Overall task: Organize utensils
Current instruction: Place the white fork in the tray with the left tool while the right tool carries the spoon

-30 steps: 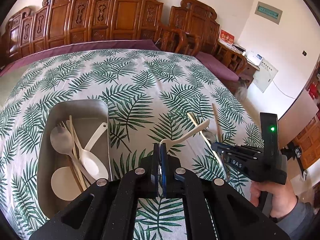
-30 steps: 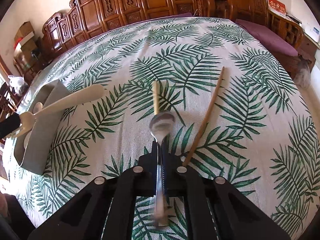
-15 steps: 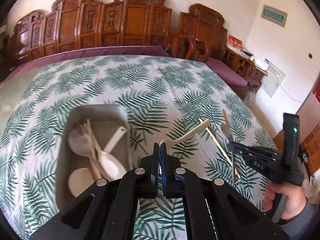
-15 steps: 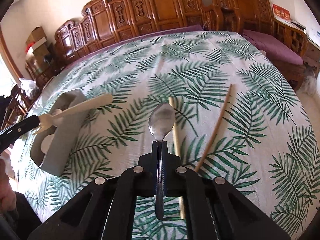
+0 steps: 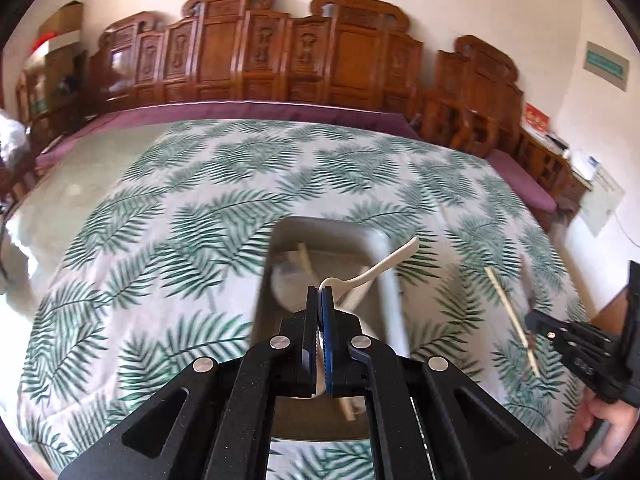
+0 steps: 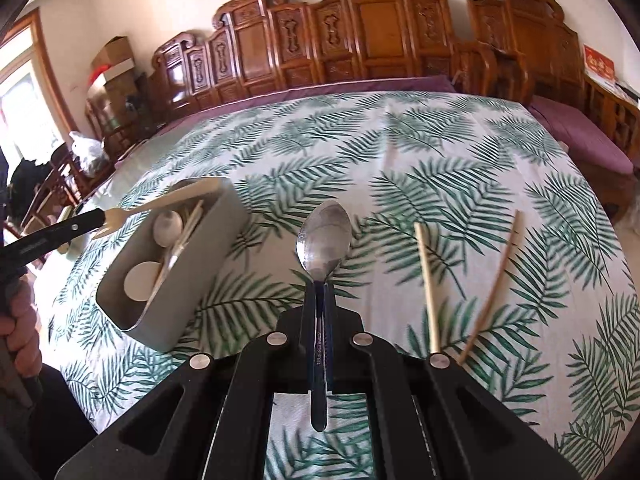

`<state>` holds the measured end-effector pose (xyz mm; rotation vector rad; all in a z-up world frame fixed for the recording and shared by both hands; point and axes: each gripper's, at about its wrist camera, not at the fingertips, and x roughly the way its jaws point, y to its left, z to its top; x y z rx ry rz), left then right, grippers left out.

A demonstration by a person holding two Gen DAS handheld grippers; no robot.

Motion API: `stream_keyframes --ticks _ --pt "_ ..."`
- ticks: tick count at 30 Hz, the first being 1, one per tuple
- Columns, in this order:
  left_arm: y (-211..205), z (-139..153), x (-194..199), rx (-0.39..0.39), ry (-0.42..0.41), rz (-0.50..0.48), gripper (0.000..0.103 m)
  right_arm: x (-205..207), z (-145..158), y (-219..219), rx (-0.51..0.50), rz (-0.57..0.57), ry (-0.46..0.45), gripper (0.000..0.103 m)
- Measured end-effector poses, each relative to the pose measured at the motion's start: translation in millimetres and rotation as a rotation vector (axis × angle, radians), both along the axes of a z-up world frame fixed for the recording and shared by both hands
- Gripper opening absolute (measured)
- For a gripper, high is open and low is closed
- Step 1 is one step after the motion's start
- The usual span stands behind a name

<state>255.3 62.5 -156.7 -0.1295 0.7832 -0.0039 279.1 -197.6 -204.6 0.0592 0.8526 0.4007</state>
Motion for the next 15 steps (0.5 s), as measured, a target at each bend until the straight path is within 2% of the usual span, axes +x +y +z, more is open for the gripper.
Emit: stream_keyframes --ticks 8,15 --pt "7.4 -22.2 6.7 0.066 0.051 0.053 0.001 -3.8 5.1 22.2 -0.004 0.061 -0.024 0.004" --pt "0.2 -31.8 9.4 0.096 0.094 0.034 0.001 -5.8 14.2 35.3 0.013 0.092 -0.041 0.004"
